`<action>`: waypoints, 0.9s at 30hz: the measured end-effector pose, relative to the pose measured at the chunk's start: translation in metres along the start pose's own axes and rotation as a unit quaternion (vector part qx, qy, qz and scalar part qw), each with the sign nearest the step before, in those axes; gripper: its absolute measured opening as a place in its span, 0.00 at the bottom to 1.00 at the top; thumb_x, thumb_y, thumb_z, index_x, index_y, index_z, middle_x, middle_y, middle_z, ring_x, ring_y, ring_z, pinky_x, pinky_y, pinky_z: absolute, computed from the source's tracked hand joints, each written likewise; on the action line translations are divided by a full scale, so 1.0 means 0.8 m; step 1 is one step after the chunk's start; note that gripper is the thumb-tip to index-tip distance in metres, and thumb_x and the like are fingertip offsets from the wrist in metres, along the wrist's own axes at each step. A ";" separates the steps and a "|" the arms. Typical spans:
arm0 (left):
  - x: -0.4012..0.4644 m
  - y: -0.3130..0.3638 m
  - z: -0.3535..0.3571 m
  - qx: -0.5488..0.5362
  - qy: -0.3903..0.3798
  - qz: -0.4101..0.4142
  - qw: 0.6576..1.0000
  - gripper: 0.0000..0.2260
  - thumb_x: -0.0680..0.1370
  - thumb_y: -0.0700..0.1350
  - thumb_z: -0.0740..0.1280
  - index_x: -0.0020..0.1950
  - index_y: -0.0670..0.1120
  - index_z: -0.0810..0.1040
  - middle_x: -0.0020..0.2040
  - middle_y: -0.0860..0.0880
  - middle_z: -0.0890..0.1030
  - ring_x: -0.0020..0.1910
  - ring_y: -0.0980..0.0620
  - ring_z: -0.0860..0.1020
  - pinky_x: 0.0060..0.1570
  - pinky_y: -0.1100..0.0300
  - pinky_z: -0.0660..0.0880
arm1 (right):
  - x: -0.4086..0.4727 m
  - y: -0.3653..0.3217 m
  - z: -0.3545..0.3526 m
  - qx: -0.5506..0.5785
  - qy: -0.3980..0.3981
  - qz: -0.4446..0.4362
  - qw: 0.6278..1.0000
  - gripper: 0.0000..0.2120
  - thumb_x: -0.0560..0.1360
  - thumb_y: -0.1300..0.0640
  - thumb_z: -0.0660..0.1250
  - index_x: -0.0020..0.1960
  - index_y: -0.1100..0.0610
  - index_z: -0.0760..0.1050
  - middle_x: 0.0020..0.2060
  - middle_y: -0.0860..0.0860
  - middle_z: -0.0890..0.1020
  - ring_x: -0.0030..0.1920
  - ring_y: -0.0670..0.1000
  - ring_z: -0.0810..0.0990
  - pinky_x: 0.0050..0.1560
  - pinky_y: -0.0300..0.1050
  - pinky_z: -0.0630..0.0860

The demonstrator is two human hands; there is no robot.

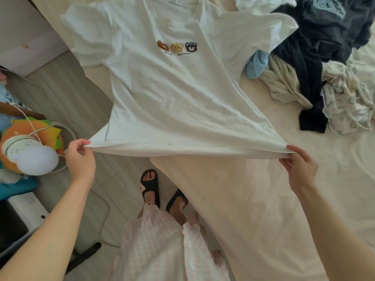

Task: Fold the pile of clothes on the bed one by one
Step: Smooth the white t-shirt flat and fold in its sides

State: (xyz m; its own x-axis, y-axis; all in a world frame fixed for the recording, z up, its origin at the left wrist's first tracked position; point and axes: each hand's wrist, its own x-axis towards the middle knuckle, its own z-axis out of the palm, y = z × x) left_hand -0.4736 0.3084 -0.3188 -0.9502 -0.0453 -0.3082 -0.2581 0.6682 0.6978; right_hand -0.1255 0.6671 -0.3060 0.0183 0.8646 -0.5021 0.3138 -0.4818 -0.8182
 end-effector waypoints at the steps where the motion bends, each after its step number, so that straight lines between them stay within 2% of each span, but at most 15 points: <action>1: 0.002 0.000 0.004 -0.039 -0.005 -0.024 0.999 0.09 0.80 0.35 0.56 0.53 0.49 0.69 0.61 0.42 0.71 0.58 0.47 0.72 0.55 0.58 0.72 | 0.000 0.000 0.001 0.022 0.003 0.019 1.000 0.16 0.74 0.71 0.57 0.42 0.55 0.78 0.43 0.54 0.78 0.39 0.49 0.79 0.39 0.37 0.79; 4: 0.005 0.004 0.019 -0.109 -0.018 -0.051 0.993 0.16 0.79 0.32 0.52 0.45 0.54 0.63 0.62 0.44 0.67 0.58 0.48 0.71 0.53 0.54 0.76 | 0.002 0.000 0.008 0.080 0.008 0.065 0.995 0.12 0.75 0.71 0.58 0.43 0.57 0.76 0.40 0.55 0.78 0.40 0.48 0.79 0.43 0.38 0.78; 8: 0.009 0.009 0.031 -0.129 -0.007 -0.047 0.990 0.18 0.77 0.31 0.51 0.43 0.56 0.63 0.58 0.46 0.68 0.53 0.51 0.73 0.44 0.61 0.78 | 0.000 0.000 0.013 0.121 0.019 0.090 0.988 0.08 0.76 0.70 0.62 0.45 0.59 0.76 0.36 0.53 0.80 0.38 0.46 0.81 0.43 0.36 0.78; 11: 0.017 0.007 0.035 -0.139 -0.026 -0.032 0.989 0.15 0.80 0.33 0.54 0.46 0.54 0.67 0.56 0.45 0.73 0.46 0.58 0.77 0.39 0.66 0.77 | -0.001 0.002 0.014 0.121 0.034 0.096 0.987 0.08 0.76 0.70 0.63 0.46 0.59 0.76 0.30 0.49 0.82 0.36 0.43 0.81 0.40 0.33 0.77; 14: 0.026 0.003 0.038 -0.134 -0.062 -0.050 0.988 0.10 0.79 0.33 0.58 0.58 0.41 0.73 0.54 0.43 0.76 0.43 0.57 0.78 0.44 0.64 0.77 | -0.005 0.001 0.021 0.123 0.056 0.096 0.986 0.09 0.76 0.71 0.62 0.47 0.60 0.76 0.26 0.45 0.81 0.32 0.41 0.80 0.38 0.30 0.76; 17: 0.031 0.001 0.040 -0.141 -0.061 -0.103 0.983 0.13 0.77 0.32 0.63 0.62 0.37 0.74 0.55 0.42 0.77 0.51 0.49 0.78 0.52 0.60 0.75 | -0.006 -0.002 0.029 0.164 0.072 0.119 0.977 0.10 0.76 0.71 0.59 0.46 0.59 0.75 0.35 0.49 0.80 0.38 0.44 0.79 0.42 0.33 0.76; 19: 0.034 0.004 0.041 -0.175 -0.033 -0.141 0.974 0.12 0.78 0.33 0.62 0.60 0.39 0.75 0.55 0.42 0.77 0.54 0.47 0.77 0.52 0.60 0.76 | -0.007 -0.004 0.035 0.194 0.084 0.140 0.967 0.12 0.77 0.71 0.57 0.46 0.58 0.75 0.40 0.51 0.78 0.40 0.46 0.77 0.43 0.34 0.75; 22: 0.031 0.006 0.042 -0.185 -0.023 -0.158 0.970 0.08 0.80 0.36 0.56 0.55 0.45 0.72 0.57 0.44 0.73 0.55 0.48 0.75 0.54 0.55 0.75 | -0.009 -0.007 0.040 0.216 0.104 0.165 0.957 0.12 0.77 0.69 0.57 0.52 0.58 0.75 0.45 0.51 0.79 0.46 0.47 0.79 0.48 0.41 0.76; 24: 0.023 0.007 0.037 -0.163 -0.018 -0.134 0.977 0.08 0.81 0.36 0.53 0.51 0.48 0.67 0.57 0.45 0.69 0.54 0.48 0.73 0.49 0.57 0.76 | -0.012 -0.011 0.040 0.223 0.103 0.174 0.954 0.13 0.77 0.69 0.56 0.53 0.57 0.75 0.48 0.51 0.79 0.49 0.47 0.79 0.52 0.47 0.76; 27: 0.009 0.009 0.015 -0.100 0.001 -0.053 0.994 0.09 0.80 0.34 0.54 0.50 0.48 0.67 0.56 0.46 0.70 0.52 0.49 0.73 0.38 0.66 0.75 | -0.020 -0.022 0.035 0.223 0.094 0.163 0.956 0.16 0.75 0.71 0.55 0.56 0.57 0.74 0.48 0.52 0.79 0.51 0.49 0.79 0.51 0.48 0.76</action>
State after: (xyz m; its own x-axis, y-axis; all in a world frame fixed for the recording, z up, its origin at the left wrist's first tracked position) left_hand -0.4801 0.3219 -0.3232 -0.9160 -0.1084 -0.3862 -0.3862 0.4989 0.7759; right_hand -0.1581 0.6575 -0.2913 0.2297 0.6475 -0.7266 -0.1732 -0.7075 -0.6852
